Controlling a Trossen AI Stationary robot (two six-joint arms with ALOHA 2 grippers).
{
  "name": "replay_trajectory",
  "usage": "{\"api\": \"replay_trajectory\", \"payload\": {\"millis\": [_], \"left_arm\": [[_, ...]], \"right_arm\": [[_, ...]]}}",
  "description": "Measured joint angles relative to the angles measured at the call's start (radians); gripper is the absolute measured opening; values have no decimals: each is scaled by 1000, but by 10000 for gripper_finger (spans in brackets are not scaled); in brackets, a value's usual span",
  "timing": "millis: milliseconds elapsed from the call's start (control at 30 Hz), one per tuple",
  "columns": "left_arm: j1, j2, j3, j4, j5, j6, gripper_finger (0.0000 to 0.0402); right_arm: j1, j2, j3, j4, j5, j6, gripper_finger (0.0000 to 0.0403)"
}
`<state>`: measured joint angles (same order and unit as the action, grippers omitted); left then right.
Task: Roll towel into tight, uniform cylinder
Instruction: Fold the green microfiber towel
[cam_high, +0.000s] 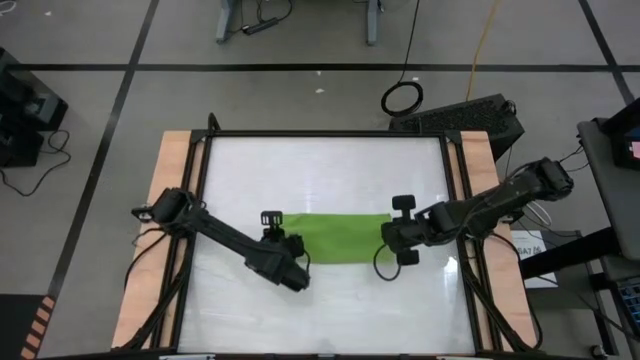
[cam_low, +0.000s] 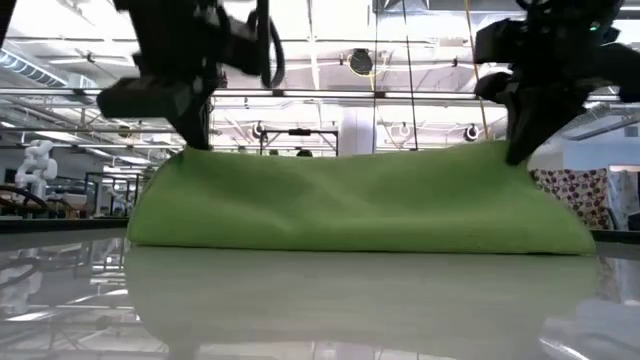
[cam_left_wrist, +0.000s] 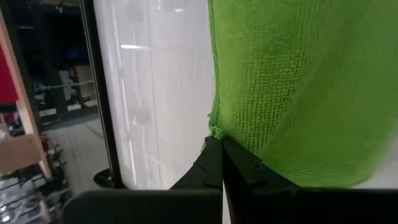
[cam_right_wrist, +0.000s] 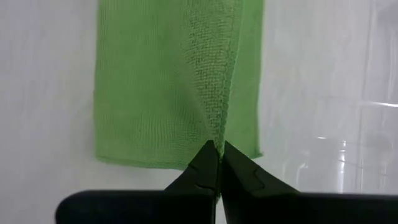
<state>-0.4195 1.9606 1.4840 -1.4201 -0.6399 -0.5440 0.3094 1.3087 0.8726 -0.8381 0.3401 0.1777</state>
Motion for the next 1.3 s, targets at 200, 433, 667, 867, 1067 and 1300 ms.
{"api": "replay_trajectory", "payload": {"millis": [200,433,667,867,1067,1300], "left_arm": [[41,1,-106,44,2,0,0],[75,1,-166,116,-4,27,0],[91,1,-168,157,-47,64,0],[115,1,-168,163,-76,86,0],[139,1,-168,278,-44,228,0],[146,1,-168,272,-40,270,0]], "right_arm": [[-61,0,0,11,-8,-30,0],[-104,4,-8,52,-36,-34,0],[-123,38,-67,104,-77,-42,0],[-122,46,-77,102,-103,-8,0],[-133,46,-77,100,-252,-2,0],[-116,12,-77,114,-450,23,0]]}}
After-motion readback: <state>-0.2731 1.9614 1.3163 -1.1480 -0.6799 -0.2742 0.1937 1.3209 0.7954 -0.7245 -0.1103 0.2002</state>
